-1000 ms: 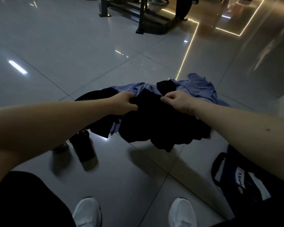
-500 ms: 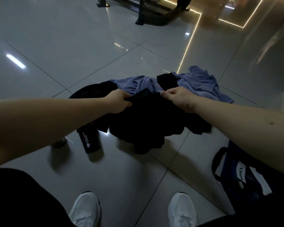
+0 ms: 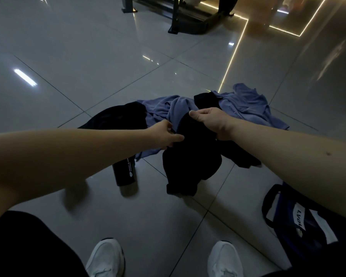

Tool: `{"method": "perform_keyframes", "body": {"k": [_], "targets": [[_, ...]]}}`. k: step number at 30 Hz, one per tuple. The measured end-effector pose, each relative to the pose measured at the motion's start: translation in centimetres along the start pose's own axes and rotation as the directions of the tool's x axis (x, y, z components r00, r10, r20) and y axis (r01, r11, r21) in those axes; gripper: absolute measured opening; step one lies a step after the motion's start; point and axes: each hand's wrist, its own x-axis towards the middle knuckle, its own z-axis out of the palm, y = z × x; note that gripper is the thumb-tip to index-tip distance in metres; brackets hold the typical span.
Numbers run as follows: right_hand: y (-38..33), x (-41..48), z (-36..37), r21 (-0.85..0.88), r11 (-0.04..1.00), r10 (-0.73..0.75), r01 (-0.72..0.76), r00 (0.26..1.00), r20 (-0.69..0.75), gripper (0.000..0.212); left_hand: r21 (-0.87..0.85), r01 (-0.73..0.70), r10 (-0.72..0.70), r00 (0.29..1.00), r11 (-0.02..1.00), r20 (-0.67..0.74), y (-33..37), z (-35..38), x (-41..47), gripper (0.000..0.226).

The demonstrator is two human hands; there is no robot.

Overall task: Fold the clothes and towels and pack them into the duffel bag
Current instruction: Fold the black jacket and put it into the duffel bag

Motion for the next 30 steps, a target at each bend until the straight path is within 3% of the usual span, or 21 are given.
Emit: {"method": "perform_keyframes", "body": {"k": [3,5,9,13,17,23,26,30], "targets": [[-0.4,0.0,-0.1,0.080,0.996,0.034,-0.037,0.999,0.035,0.025,0.167,-0.018,0.029,0.998,0.986,-0.060,-0.4,0.0,-0.3,0.038],[-0.6,-0.1,-0.3,0.122,0.991,0.055,-0.063,0.996,0.068,0.030,0.252,-0.052,0.073,0.994,0.966,-0.077,-0.9,-0.2,-0.3,0.024],[-0.3,0.3,-1.4,0.106,0.990,0.081,-0.094,0.989,0.122,0.036,0.214,-0.020,0.055,0.985,0.977,-0.161,-1.1,-0.9,-0.4,0.028],[-0.1,0.1,-3.2,-0.127,0.989,0.096,-0.072,0.977,0.190,0.037,0.089,0.006,0.020,0.958,0.996,-0.285,-0.9,-1.9,-0.4,0.022],[-0.2,-0.7,-4.3,-0.495,0.867,0.081,0.052,0.967,0.243,0.034,0.093,-0.029,0.062,0.921,0.995,-0.385,-1.1,-2.3,-0.3,0.014],[1.5,-0.2,-6.0,-0.804,0.589,0.122,0.080,0.975,0.186,0.018,0.390,-0.135,0.258,0.924,0.911,-0.282,-1.0,-2.7,-0.6,0.025],[2.2,0.1,-7.2,-0.837,0.544,0.083,0.063,0.988,0.129,0.013,0.531,-0.209,0.342,0.925,0.822,-0.165,-0.6,-3.0,-0.9,0.032],[2.7,0.5,-8.6,-0.832,0.554,0.032,0.017,0.999,0.042,0.016,0.690,-0.220,0.324,0.946,0.689,-0.022,-0.7,-3.4,-1.1,0.034]]}}
